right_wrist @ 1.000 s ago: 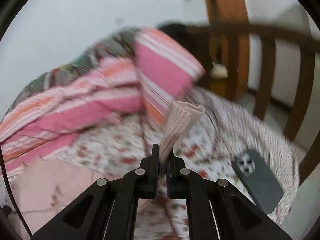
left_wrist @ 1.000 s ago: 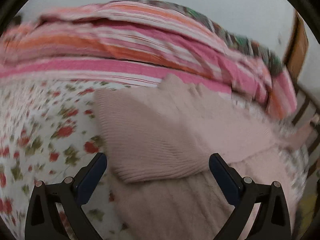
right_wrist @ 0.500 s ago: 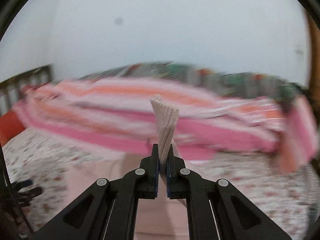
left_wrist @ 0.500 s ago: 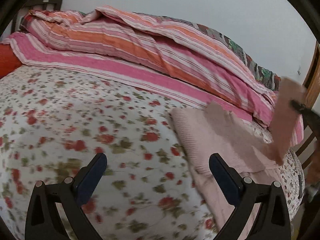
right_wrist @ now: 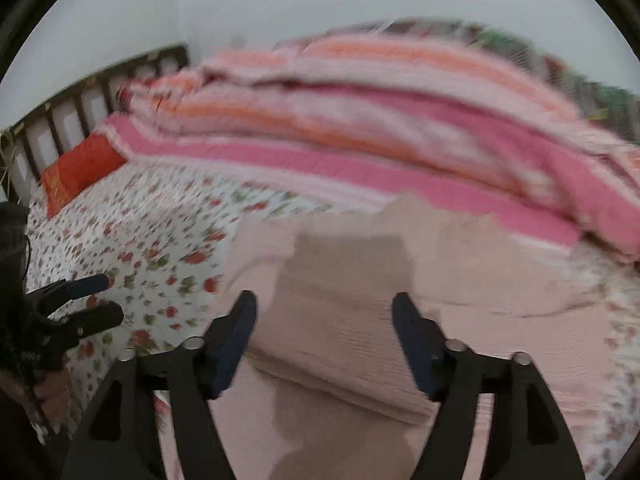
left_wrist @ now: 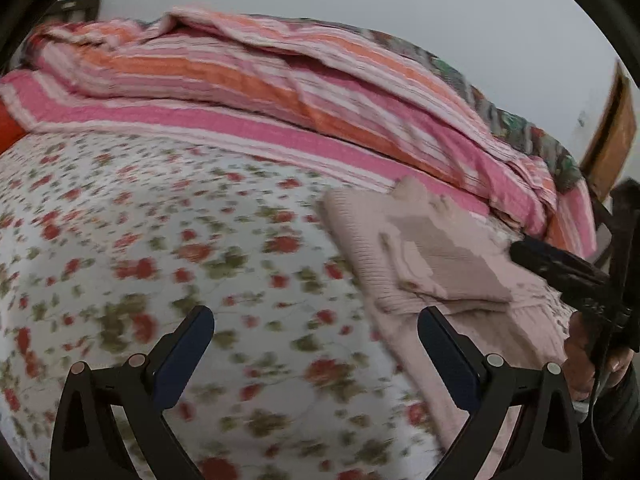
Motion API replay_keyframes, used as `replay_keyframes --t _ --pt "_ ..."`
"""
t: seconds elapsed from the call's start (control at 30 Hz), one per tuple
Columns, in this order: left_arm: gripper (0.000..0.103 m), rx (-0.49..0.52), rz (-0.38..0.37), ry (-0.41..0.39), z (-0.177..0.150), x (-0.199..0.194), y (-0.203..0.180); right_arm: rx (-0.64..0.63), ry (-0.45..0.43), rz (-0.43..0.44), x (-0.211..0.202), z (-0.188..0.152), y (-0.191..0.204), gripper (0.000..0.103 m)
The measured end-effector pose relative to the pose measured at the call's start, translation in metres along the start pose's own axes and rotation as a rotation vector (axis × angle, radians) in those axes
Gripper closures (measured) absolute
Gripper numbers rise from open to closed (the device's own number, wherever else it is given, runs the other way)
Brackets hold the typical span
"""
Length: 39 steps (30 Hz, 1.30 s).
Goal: Fold small clothes
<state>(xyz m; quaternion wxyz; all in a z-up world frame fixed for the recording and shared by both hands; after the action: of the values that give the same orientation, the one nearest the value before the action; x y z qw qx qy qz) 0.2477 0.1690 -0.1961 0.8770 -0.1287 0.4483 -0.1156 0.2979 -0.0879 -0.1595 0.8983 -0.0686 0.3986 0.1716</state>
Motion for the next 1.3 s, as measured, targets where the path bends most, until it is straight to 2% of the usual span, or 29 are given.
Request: replay_keyframes --t 0.07,0.13,0.17,0.23,0.3,0.4,0.5,0.53,0.6,0.67,0.7,0.73,0.8,0.9,0.93,1.0,1.03,1.17,1.27,1.3 --pt "0.002 0.026 -0.028 -0.004 0.004 0.004 -0.016 0.022 -0.02 -0.087 -0.019 -0.013 -0.033 0.027" --pt "0.008 0.05 -0.072 0.001 0.008 0.011 -0.033 0.076 -0.014 -0.187 -0.033 -0.035 -0.076 0.028" --pt "0.011 0.058 -0.091 0.009 0.009 0.015 -0.04 0.098 -0.006 -0.208 -0.036 -0.041 -0.088 0.028" --pt "0.031 0.074 -0.127 0.027 0.009 0.026 -0.056 0.172 0.029 -0.237 -0.038 -0.063 -0.125 0.029" --pt "0.041 0.078 -0.15 0.054 0.008 0.038 -0.067 0.238 0.055 -0.251 -0.036 -0.082 -0.154 0.035" --pt "0.05 0.064 -0.144 0.083 0.006 0.053 -0.073 0.293 0.088 -0.265 -0.028 -0.102 -0.178 0.038" --pt "0.055 0.044 -0.136 0.07 0.008 0.058 -0.075 0.329 0.105 -0.257 -0.016 -0.114 -0.19 0.039" --pt "0.062 0.038 -0.132 0.069 0.009 0.059 -0.076 0.342 0.113 -0.239 -0.012 -0.117 -0.195 0.04" --pt "0.066 0.013 -0.145 0.063 0.014 0.061 -0.079 0.35 0.12 -0.217 -0.006 -0.119 -0.2 0.042" --pt "0.078 -0.001 -0.139 0.079 0.017 0.067 -0.081 0.354 0.123 -0.202 -0.001 -0.118 -0.202 0.042" --pt "0.089 -0.007 -0.123 0.089 0.017 0.072 -0.083 0.351 0.122 -0.198 0.001 -0.116 -0.202 0.042" --pt "0.095 -0.007 -0.11 0.098 0.016 0.076 -0.084 0.348 0.119 -0.193 0.002 -0.115 -0.203 0.042" --pt "0.096 -0.012 -0.085 0.057 0.017 0.074 -0.086 0.352 0.111 -0.168 0.004 -0.111 -0.206 0.044" --pt "0.096 -0.012 -0.1 -0.022 0.021 0.055 -0.087 0.347 0.077 -0.099 -0.001 -0.11 -0.205 0.047" --pt "0.096 -0.006 -0.053 -0.038 0.02 0.051 -0.085 0.352 0.062 -0.079 -0.004 -0.111 -0.205 0.047" --pt "0.096 -0.004 0.03 -0.029 0.018 0.056 -0.078 0.361 0.06 -0.052 -0.004 -0.113 -0.206 0.047" --pt "0.096 -0.015 0.044 -0.019 0.017 0.058 -0.074 0.366 0.054 -0.031 -0.006 -0.113 -0.206 0.047" --pt "0.096 -0.086 0.001 -0.003 0.01 0.063 -0.06 0.361 -0.009 0.015 -0.019 -0.109 -0.202 0.047" --pt "0.089 -0.063 0.037 0.005 0.009 0.067 -0.064 0.359 -0.04 0.01 -0.023 -0.1 -0.201 0.046" --pt "0.08 -0.053 0.059 0.005 0.009 0.069 -0.065 0.359 -0.039 -0.007 -0.021 -0.098 -0.202 0.046"
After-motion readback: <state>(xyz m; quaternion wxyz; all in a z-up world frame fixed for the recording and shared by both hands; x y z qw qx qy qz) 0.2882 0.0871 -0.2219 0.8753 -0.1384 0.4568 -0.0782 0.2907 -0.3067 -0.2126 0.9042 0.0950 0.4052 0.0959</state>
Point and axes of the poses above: each gripper's, at about its wrist camera, not at the fingertips, and x roughly the way its jaws point, y to its left, z to its top, the point moved 6 cm from there along x, roughly the way its jaws point, and after that the axes turned 11 degrees about y, right-handed, at the moved point
